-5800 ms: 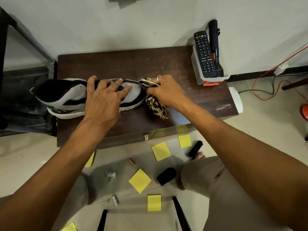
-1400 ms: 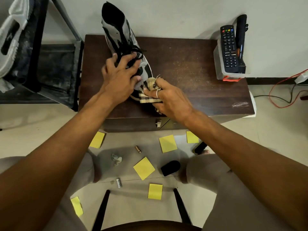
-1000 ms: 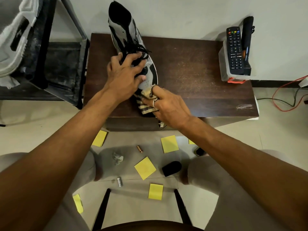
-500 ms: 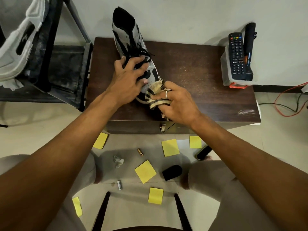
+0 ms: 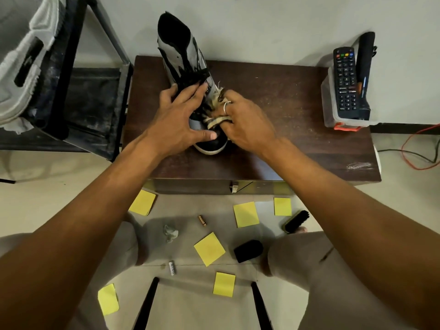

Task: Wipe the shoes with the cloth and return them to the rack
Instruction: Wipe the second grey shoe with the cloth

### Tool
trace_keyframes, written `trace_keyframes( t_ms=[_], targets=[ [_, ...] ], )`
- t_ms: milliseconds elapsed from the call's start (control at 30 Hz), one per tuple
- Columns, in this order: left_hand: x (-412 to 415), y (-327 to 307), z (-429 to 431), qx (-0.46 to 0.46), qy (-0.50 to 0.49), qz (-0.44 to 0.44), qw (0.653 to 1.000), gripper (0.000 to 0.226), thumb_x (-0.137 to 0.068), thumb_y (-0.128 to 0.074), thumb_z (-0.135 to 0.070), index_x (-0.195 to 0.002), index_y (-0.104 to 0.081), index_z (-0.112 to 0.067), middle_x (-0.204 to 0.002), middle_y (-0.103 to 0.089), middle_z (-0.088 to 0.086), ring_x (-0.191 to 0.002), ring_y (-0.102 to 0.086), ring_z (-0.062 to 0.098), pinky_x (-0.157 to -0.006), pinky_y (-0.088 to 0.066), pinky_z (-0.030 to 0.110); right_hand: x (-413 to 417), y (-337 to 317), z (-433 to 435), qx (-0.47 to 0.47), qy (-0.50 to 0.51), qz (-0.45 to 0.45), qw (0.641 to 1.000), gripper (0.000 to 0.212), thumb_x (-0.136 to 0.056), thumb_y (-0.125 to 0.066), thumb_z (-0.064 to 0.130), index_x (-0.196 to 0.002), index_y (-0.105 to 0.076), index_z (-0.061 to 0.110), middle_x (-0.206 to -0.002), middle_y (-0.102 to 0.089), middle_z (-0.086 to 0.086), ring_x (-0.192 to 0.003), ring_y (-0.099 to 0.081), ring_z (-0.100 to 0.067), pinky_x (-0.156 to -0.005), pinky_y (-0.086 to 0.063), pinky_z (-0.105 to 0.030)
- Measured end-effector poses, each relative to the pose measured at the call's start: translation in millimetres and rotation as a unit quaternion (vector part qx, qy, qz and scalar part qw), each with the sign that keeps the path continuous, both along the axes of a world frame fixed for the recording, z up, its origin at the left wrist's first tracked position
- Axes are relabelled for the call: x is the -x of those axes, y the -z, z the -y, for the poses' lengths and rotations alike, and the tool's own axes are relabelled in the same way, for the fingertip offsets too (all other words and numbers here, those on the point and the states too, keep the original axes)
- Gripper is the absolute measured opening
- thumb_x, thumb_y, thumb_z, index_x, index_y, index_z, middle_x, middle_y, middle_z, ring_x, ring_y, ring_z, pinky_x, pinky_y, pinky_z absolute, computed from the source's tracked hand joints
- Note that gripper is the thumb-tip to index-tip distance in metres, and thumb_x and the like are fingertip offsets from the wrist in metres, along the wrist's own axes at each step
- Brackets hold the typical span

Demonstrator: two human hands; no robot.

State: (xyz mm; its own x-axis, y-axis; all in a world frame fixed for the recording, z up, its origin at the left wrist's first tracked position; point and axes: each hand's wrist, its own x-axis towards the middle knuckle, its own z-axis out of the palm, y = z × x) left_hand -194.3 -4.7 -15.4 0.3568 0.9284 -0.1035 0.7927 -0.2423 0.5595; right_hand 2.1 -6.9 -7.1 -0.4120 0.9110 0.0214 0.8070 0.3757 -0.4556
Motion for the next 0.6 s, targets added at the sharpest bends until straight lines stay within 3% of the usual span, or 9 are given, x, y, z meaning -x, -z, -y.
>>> trace_keyframes(
  t_ms=[100, 167, 200, 233, 300, 367, 467, 600],
  targets=[
    [-0.6, -0.7, -2.0, -0.003, -0.003, -0.011, 1.0, 0.111, -0.078, -0.078, -0.058, -0.163, -0.013, -0.028, -0.169, -0.015, -0.01, -0.149, -0.005, 0.034, -0.123, -0.013, 0.04, -2.8, -5.9, 0.6, 0.036, -0.015, 0.02, 0.999, 0.016, -0.087, -0.056, 0.019, -0.082, -0.071, 0.02, -0.103, -0.059, 0.002, -0.09, -0.062, -0.028, -0.071, -0.049, -0.037],
    [-0.4, -0.3, -3.0, 0.002, -0.001, -0.01, 1.0, 0.113, -0.077, -0.079, -0.059, -0.163, -0.012, -0.029, -0.169, -0.013, -0.01, -0.149, -0.005, 0.035, -0.124, -0.012, 0.041, -4.7, -11.7, -0.6, 0.063, -0.008, 0.002, 0.998, 0.024, -0.083, -0.054, 0.019, -0.062, -0.054, 0.03, -0.086, -0.055, 0.011, -0.078, -0.06, -0.024, -0.066, -0.048, -0.038],
    [-0.5, 0.0, -3.5, 0.006, 0.0, -0.008, 1.0, 0.113, -0.077, -0.079, -0.059, -0.163, -0.012, -0.029, -0.169, -0.012, -0.011, -0.149, -0.004, 0.036, -0.124, -0.012, 0.041, -6.5, -13.0, -1.8, 0.062, 0.003, -0.016, 0.998, 0.026, -0.082, -0.053, 0.019, -0.06, -0.055, 0.033, -0.082, -0.055, 0.013, -0.075, -0.059, -0.02, -0.066, -0.051, -0.039],
    [-0.8, 0.0, -3.8, 0.009, 0.002, -0.006, 1.0, 0.114, -0.077, -0.079, -0.059, -0.163, -0.011, -0.028, -0.169, -0.011, -0.011, -0.15, -0.003, 0.036, -0.123, -0.011, 0.041, -7.5, -13.2, -2.6, 0.051, 0.017, -0.041, 0.998, 0.024, -0.081, -0.052, 0.019, -0.065, -0.064, 0.033, -0.084, -0.058, 0.014, -0.075, -0.06, -0.017, -0.069, -0.054, -0.04],
    [-1.0, -0.5, -3.5, 0.013, 0.002, -0.002, 1.0, 0.115, -0.077, -0.079, -0.059, -0.163, -0.01, -0.027, -0.169, -0.01, -0.01, -0.15, -0.002, 0.036, -0.123, -0.01, 0.041, -4.6, -10.8, -1.6, 0.001, 0.029, -0.071, 0.997, 0.031, -0.083, -0.053, 0.019, -0.097, -0.079, 0.026, -0.1, -0.063, 0.01, -0.087, -0.064, -0.016, -0.077, -0.056, -0.037],
    [-0.8, -0.5, -3.0, 0.013, 0.003, 0.0, 1.0, 0.115, -0.077, -0.078, -0.059, -0.164, -0.01, -0.027, -0.169, -0.01, -0.01, -0.15, -0.003, 0.036, -0.124, -0.011, 0.042, 3.0, -8.0, 1.0, -0.006, -0.004, -0.049, 0.999, 0.037, -0.088, -0.056, 0.016, -0.12, -0.075, 0.024, -0.115, -0.058, 0.003, -0.097, -0.062, -0.019, -0.078, -0.052, -0.033],
    [-0.3, -0.3, -2.7, 0.005, 0.006, -0.01, 1.0, 0.113, -0.077, -0.078, -0.059, -0.164, -0.011, -0.027, -0.169, -0.012, -0.01, -0.149, -0.006, 0.037, -0.125, -0.014, 0.043, 7.8, -7.0, 0.8, 0.018, -0.043, 0.043, 0.998, 0.031, -0.091, -0.057, 0.016, -0.117, -0.074, 0.02, -0.12, -0.053, -0.001, -0.099, -0.059, -0.022, -0.072, -0.042, -0.032],
    [-0.4, -1.3, -0.9, 0.0, 0.003, -0.014, 1.0, 0.114, -0.076, -0.077, -0.06, -0.164, -0.013, -0.027, -0.169, -0.012, -0.011, -0.149, -0.006, 0.036, -0.124, -0.014, 0.042, 2.1, -16.3, -4.7, 0.049, -0.039, 0.084, 0.994, 0.024, -0.088, -0.054, 0.02, -0.1, -0.074, 0.02, -0.108, -0.059, 0.002, -0.095, -0.061, -0.027, -0.075, -0.049, -0.04]
  ],
)
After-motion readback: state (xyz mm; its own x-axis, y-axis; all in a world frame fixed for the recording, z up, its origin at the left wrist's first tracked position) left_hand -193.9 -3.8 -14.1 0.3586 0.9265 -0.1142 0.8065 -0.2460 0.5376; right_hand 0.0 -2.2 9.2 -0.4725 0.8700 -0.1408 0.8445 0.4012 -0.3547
